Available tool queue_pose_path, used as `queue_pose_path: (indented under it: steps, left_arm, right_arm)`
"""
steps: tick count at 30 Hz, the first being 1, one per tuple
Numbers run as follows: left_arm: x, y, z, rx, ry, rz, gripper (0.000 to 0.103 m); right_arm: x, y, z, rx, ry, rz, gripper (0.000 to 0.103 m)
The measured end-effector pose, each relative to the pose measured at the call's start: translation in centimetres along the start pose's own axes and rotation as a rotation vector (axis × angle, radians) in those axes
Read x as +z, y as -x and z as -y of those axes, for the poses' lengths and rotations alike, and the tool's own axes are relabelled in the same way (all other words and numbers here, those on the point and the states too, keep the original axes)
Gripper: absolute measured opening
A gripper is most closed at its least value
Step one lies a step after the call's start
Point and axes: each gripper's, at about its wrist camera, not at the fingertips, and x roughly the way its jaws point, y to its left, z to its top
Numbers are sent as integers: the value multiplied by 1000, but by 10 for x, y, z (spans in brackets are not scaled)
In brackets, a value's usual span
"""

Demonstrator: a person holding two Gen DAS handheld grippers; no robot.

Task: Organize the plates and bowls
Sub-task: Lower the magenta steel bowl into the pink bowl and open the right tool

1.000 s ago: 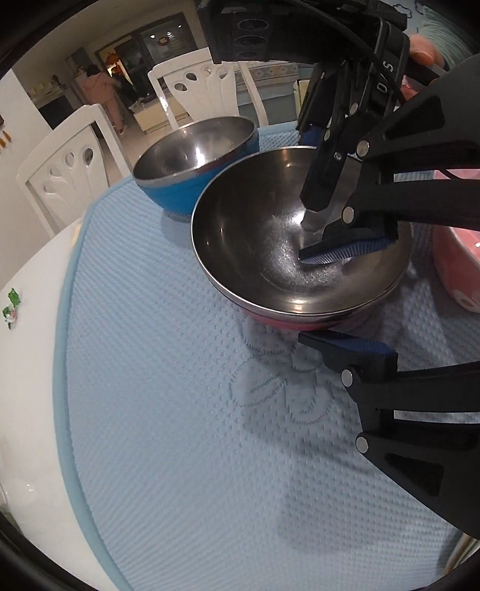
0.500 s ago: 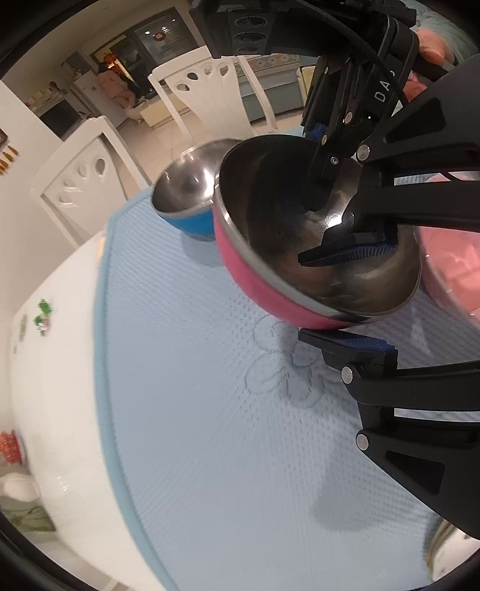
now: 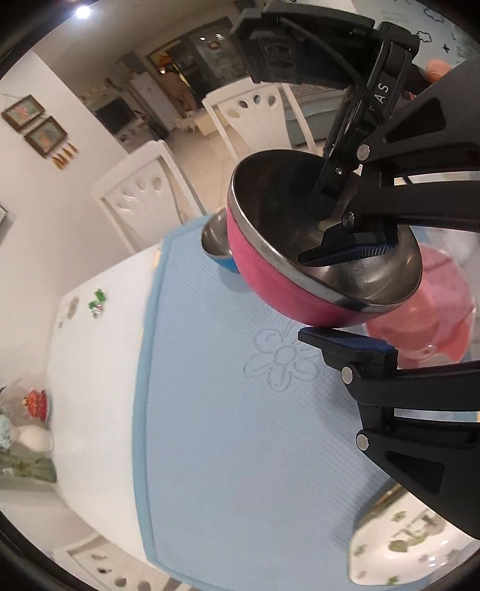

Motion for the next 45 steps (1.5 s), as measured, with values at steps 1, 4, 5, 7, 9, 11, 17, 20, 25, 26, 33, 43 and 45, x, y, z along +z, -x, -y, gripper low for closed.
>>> queue_pose_path:
  steps: [1, 4, 5, 7, 9, 11, 17, 20, 25, 26, 33, 43, 45]
  left_arm:
    - [-2, 5, 2, 4, 2, 5, 30]
    - [-14, 18, 2, 13, 30, 0, 30]
    - [-19, 21, 1, 20, 34, -4, 30]
    - [-28, 22, -2, 24, 46, -12, 30]
    - [-39, 20, -4, 26, 57, -30, 30]
    - [-51, 16, -8, 25, 66, -54, 30]
    - [-83, 5, -12, 13, 76, -123, 30]
    - [-94, -3, -11, 4, 78, -154, 30]
    - [-107, -6, -8, 22, 65, -173, 30]
    - [-109, -6, -7, 26, 60, -172, 30]
    - [-117, -12, -14, 44, 73, -173, 30]
    - [-118, -24, -25, 11, 99, -172, 30]
    - [-117, -27, -27, 16, 102, -173, 30]
  right_arm:
    - [-3, 5, -4, 11, 2, -1, 24]
    - [-12, 10, -19, 22, 18, -13, 25]
    - [-17, 12, -21, 27, 23, -17, 25]
    - [-26, 16, -22, 37, 34, -32, 25]
    - [-36, 13, -26, 25, 46, -59, 25]
    - [-46, 9, -26, 5, 61, -81, 25]
    - [-68, -1, -13, -18, 47, -148, 25]
    - [-78, -2, -8, -29, 42, -170, 25]
    - [-89, -11, -4, -53, 49, -213, 25]
    - [-91, -12, -4, -55, 50, -219, 26]
    - [-100, -30, -4, -70, 47, -255, 26]
    - [-106, -38, -5, -75, 36, -242, 26]
    - [-106, -34, 2, -71, 28, -240, 26]
